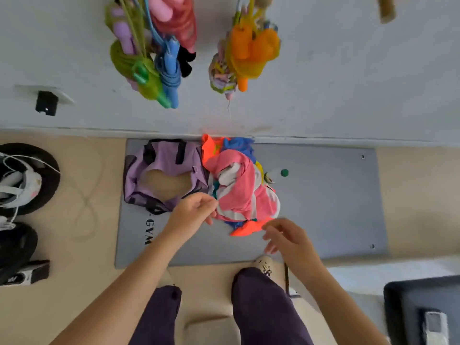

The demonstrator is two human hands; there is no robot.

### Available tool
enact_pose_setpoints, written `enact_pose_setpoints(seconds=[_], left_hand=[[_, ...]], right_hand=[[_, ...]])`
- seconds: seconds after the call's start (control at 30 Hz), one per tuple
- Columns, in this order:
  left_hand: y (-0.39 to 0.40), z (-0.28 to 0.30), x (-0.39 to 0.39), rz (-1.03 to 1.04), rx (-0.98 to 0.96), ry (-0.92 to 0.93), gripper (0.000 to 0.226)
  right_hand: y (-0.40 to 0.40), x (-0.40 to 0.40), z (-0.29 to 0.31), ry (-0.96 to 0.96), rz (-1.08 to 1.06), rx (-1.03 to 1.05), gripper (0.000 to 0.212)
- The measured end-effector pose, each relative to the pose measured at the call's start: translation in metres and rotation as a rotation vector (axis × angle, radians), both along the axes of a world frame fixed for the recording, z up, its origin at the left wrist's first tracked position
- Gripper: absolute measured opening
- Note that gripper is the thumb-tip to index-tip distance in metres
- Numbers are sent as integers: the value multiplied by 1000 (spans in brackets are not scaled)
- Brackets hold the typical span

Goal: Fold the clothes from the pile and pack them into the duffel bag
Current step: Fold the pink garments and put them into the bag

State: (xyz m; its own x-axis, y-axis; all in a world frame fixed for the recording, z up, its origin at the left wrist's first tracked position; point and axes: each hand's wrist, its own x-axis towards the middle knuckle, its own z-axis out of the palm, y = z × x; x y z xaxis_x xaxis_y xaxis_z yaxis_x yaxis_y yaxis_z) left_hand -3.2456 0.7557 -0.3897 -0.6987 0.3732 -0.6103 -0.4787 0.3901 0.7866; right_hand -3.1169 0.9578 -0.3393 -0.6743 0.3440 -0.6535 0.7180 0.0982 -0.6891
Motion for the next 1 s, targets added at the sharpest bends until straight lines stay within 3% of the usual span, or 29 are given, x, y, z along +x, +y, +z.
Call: enact_pose_setpoints(seconds=[0.13, 0.27, 0.37, 0.43, 0.53, 0.67, 0.8, 1.0], left_hand=[[41, -181, -7, 2, -99, -70, 11], [84, -313, -17, 57, -92, -22, 7], [112, -378, -29, 57, -15, 71, 18], [122, -409, -35, -4, 18, 113, 27], [126, -446, -37, -91, 8, 173, 24], [112, -453, -32, 9, 29, 211, 9], [74, -391, -9, 118, 45, 299, 5], [24, -243, 41, 178, 96, 368, 16]], right_hand=[[20, -50, -187, -105, -114, 36, 11], [39, -79, -330, -158, -211, 230, 14], [51, -98, -400, -104, -329, 367, 36], [52, -107, -432, -36, -369, 388, 28], [48, -108, -470, 82, -515, 258, 22], [33, -99, -476, 184, -640, 146, 15], [4, -75, -422, 305, -705, 22, 15], [-48, -17, -295, 484, -383, -516, 13]])
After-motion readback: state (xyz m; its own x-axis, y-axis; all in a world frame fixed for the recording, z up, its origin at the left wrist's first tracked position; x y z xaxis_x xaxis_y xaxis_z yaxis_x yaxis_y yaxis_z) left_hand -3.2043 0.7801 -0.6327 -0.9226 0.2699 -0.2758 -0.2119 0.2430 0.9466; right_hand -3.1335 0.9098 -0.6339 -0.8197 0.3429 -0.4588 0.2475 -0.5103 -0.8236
